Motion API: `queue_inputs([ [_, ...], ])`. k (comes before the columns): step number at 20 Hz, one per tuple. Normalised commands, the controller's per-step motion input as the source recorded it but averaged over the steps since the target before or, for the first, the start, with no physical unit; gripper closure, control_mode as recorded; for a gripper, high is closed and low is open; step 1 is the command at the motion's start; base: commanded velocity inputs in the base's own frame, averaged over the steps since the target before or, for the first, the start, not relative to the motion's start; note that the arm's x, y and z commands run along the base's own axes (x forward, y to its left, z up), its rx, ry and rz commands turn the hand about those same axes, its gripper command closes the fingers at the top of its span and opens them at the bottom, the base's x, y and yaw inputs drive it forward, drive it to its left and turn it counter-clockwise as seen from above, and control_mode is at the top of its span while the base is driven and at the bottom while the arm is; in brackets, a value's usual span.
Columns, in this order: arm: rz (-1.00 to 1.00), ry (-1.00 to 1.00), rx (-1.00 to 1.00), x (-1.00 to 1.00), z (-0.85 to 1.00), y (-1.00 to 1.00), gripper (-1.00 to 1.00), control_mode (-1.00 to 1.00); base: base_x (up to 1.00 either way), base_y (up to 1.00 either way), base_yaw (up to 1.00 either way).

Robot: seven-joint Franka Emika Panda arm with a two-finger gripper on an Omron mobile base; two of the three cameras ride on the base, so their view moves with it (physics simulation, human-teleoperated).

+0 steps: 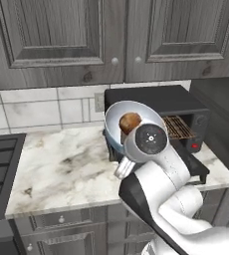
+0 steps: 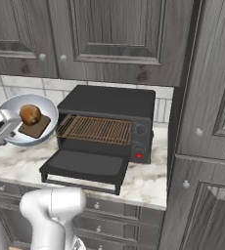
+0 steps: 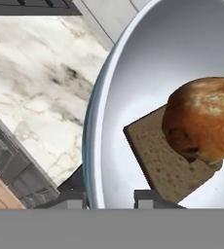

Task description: Pick up the heated bread from the toaster oven and place it in the bowl. Then move the bread bowl to the dining counter.

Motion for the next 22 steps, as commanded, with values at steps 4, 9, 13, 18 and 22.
queue_inputs([
  [4, 0.0, 0.0, 0.0, 0.0, 0.0, 0.0, 1.0, 1.0, -0.94, -0.19, 0.73],
  [9, 0.0, 0.0, 0.0, 0.0, 0.0, 0.0, 1.0, 1.0, -0.23, -0.01, 1.0],
  [13, 0.0, 0.0, 0.0, 0.0, 0.0, 0.0, 1.0, 1.0, -0.03, 0.0, 1.0],
  [18, 0.0, 0.0, 0.0, 0.0, 0.0, 0.0, 1.0, 1.0, -0.01, 0.0, 1.0],
  [22, 0.0, 0.0, 0.0, 0.0, 0.0, 0.0, 1.0, 1.0, 0.0, 0.0, 1.0],
])
